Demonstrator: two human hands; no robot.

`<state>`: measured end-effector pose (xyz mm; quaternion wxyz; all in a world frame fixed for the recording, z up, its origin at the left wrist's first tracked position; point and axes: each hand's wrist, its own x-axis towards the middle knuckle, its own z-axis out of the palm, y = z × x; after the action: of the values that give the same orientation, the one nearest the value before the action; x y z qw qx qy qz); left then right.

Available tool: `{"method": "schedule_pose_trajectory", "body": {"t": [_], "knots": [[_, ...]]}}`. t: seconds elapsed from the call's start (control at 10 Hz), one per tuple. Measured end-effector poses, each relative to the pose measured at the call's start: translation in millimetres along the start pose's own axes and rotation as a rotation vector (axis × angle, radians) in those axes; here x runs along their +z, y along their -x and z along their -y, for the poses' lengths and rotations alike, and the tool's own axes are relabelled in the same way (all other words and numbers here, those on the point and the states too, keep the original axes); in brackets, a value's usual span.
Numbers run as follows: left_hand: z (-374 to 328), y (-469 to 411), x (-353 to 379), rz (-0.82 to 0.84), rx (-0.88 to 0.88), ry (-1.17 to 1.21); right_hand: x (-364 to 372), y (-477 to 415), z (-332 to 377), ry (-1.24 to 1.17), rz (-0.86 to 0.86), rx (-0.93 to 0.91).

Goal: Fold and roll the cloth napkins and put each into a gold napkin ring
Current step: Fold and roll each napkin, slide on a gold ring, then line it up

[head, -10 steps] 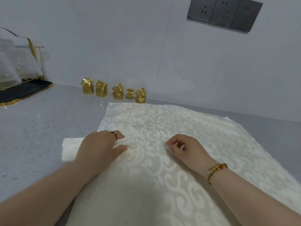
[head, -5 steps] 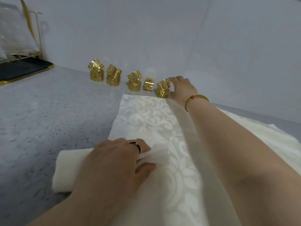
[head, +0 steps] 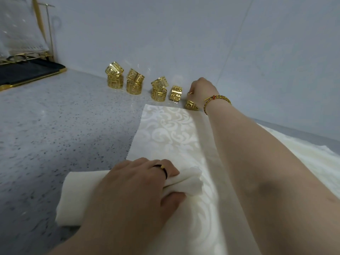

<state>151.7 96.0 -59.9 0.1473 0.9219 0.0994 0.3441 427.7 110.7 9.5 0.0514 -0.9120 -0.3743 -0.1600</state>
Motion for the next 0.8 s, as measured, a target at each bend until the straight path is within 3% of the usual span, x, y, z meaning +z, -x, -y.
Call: {"method": "schedule_pose_trajectory", "body": {"t": [0.2, 0.3, 0.5, 0.6, 0.8], "knots": [[-10, 2, -8, 0.175, -0.127, -0.022, -18, 17, -7, -0.125, -0.134, 0.007], [-12, 4, -22, 0.129, -0.112, -0.132, -41, 46, -8, -0.278, -0.193, -0.001], [-13, 4, -28, 0.173, 0.007, -0.152, -87, 165, -16, -0.497, -0.112, -0.005], [-24, 4, -33, 0.119, -0.026, -0.06, -97, 234, -21, -0.636, -0.023, 0.044], [-31, 9, -35, 0.156, 0.021, -0.156, -93, 315, -33, -0.714, 0.025, 0.175]]}}
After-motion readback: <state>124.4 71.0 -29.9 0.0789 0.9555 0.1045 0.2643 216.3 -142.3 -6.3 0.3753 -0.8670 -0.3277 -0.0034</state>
